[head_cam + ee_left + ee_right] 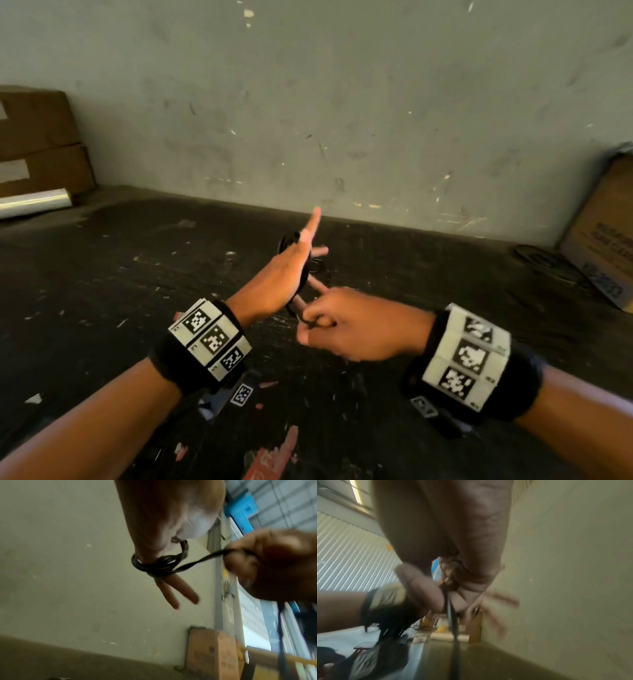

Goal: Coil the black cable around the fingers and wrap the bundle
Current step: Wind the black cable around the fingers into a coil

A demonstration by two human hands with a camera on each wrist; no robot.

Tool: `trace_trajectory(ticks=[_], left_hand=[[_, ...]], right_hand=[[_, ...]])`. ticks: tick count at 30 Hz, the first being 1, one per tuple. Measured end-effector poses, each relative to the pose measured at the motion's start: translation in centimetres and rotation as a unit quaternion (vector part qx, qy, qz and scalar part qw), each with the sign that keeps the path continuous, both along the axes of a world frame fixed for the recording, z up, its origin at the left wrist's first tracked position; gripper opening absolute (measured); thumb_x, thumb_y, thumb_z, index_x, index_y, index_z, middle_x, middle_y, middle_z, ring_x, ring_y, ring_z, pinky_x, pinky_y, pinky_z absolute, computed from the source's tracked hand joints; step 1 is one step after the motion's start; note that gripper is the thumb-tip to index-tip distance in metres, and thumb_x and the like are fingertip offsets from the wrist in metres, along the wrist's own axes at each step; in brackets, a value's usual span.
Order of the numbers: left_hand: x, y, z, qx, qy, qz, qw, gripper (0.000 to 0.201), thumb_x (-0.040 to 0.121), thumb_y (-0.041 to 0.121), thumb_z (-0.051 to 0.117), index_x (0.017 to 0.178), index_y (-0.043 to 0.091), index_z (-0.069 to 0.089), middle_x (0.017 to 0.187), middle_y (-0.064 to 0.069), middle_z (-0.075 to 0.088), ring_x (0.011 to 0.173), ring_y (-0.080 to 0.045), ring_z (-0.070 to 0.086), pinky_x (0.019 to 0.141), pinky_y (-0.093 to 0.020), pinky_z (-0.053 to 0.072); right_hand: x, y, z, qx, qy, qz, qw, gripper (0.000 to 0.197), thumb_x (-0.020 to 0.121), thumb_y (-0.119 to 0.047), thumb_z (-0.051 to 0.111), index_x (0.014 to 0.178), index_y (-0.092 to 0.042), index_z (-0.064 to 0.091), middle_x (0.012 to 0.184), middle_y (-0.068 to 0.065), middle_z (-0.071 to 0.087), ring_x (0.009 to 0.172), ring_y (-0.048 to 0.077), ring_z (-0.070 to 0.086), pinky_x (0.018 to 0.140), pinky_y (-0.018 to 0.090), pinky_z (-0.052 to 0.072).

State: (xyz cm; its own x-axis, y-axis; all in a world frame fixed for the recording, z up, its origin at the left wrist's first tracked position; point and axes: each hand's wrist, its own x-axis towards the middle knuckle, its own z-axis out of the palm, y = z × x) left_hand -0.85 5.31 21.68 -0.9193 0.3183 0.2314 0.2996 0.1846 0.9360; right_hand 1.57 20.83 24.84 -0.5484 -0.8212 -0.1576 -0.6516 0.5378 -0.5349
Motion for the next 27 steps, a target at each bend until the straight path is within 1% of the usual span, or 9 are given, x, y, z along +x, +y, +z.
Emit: trace_trajectory(ticks=[3, 5, 11, 13, 16, 20, 22, 24, 27], left_hand=[[0.9, -0.3, -0.9, -0.073, -0.070, -0.079, 0.992, 0.070, 0.076, 0.078, 0.016, 0.143, 0.060, 0.005, 0.128, -0.015, 0.057, 0.074, -0.022, 0.074, 0.052, -0.038, 0.060], [1.6, -0.1, -1.0, -0.105, -0.115, -0.109, 0.982, 0.073, 0.080, 0.071, 0.010, 0.148, 0.044, 0.013, 0.126, -0.011, 0.057, 0.066, -0.018, 0.072, 0.047, -0.031, 0.058], [3.3, 0.4, -0.4, -0.073, -0.134, -0.200, 0.968, 0.071, 0.074, 0.079, 0.012, 0.142, 0.061, 0.010, 0.133, -0.009, 0.057, 0.065, -0.026, 0.068, 0.035, -0.022, 0.049], [3.7, 0.6, 0.1, -0.040, -0.141, -0.234, 0.961, 0.068, 0.074, 0.079, 0.016, 0.140, 0.063, 0.013, 0.133, -0.009, 0.057, 0.065, -0.025, 0.069, 0.035, -0.021, 0.049], [4.0, 0.7, 0.9, 0.020, -0.147, -0.275, 0.950, 0.067, 0.077, 0.077, 0.023, 0.141, 0.060, 0.018, 0.132, -0.013, 0.059, 0.064, -0.027, 0.069, 0.034, -0.023, 0.049], [4.1, 0.9, 2.1, 0.091, -0.152, -0.303, 0.936, 0.064, 0.081, 0.073, 0.020, 0.143, 0.056, 0.021, 0.132, -0.017, 0.059, 0.066, -0.027, 0.071, 0.034, -0.025, 0.051], [3.9, 1.0, 2.9, 0.144, -0.152, -0.299, 0.931, 0.063, 0.083, 0.068, 0.016, 0.144, 0.054, 0.020, 0.135, -0.019, 0.057, 0.068, -0.029, 0.072, 0.035, -0.028, 0.053], [3.3, 1.4, 3.6, 0.188, -0.139, -0.291, 0.928, 0.063, 0.085, 0.066, 0.018, 0.146, 0.052, 0.017, 0.135, -0.021, 0.056, 0.070, -0.031, 0.072, 0.036, -0.030, 0.054], [1.9, 2.0, 4.4, 0.230, -0.108, -0.252, 0.934, 0.066, 0.086, 0.066, 0.017, 0.149, 0.047, 0.009, 0.132, -0.023, 0.058, 0.067, -0.030, 0.071, 0.036, -0.029, 0.054]], right_hand=[[-0.5, 1.3, 4.2, 0.020, 0.089, 0.029, 0.995, 0.021, 0.092, -0.016, 0.059, 0.073, -0.012, 0.066, 0.057, -0.026, 0.060, 0.050, -0.009, 0.051, 0.053, 0.007, 0.037], [-1.2, 2.3, 6.7, 0.027, 0.137, 0.024, 0.990, 0.016, 0.089, -0.019, 0.065, 0.077, -0.009, 0.070, 0.060, -0.019, 0.064, 0.049, -0.005, 0.048, 0.051, 0.009, 0.035], [-2.8, 5.1, 12.2, -0.009, 0.257, -0.019, 0.966, 0.025, 0.076, -0.039, 0.070, 0.076, -0.015, 0.074, 0.056, -0.001, 0.063, 0.048, 0.007, 0.047, 0.048, 0.016, 0.032], [-3.6, 6.1, 12.6, -0.033, 0.274, -0.036, 0.960, 0.030, 0.073, -0.045, 0.067, 0.076, -0.016, 0.074, 0.058, 0.005, 0.064, 0.050, 0.019, 0.050, 0.049, 0.029, 0.037], [-5.3, 6.8, 11.0, -0.051, 0.287, -0.043, 0.956, 0.038, 0.076, -0.050, 0.063, 0.079, -0.014, 0.075, 0.063, 0.011, 0.068, 0.056, 0.034, 0.056, 0.053, 0.043, 0.044], [-7.5, 7.0, 5.8, -0.122, 0.252, -0.068, 0.958, 0.051, 0.085, -0.060, 0.053, 0.084, -0.014, 0.075, 0.070, 0.023, 0.069, 0.058, 0.029, 0.061, 0.058, 0.052, 0.049], [-7.8, 6.5, 2.5, -0.143, 0.212, -0.086, 0.963, 0.034, 0.092, -0.046, 0.052, 0.085, -0.021, 0.074, 0.074, 0.022, 0.070, 0.060, 0.024, 0.061, 0.059, 0.045, 0.051], [-7.2, 5.5, -0.8, -0.161, 0.191, -0.098, 0.963, 0.022, 0.097, -0.018, 0.051, 0.093, -0.016, 0.073, 0.087, 0.016, 0.073, 0.074, 0.015, 0.066, 0.067, 0.031, 0.055], [-5.7, 3.6, -4.3, -0.170, 0.166, -0.102, 0.966, 0.025, 0.099, -0.013, 0.044, 0.104, -0.004, 0.066, 0.086, 0.013, 0.071, 0.076, 0.018, 0.067, 0.069, 0.031, 0.055]])
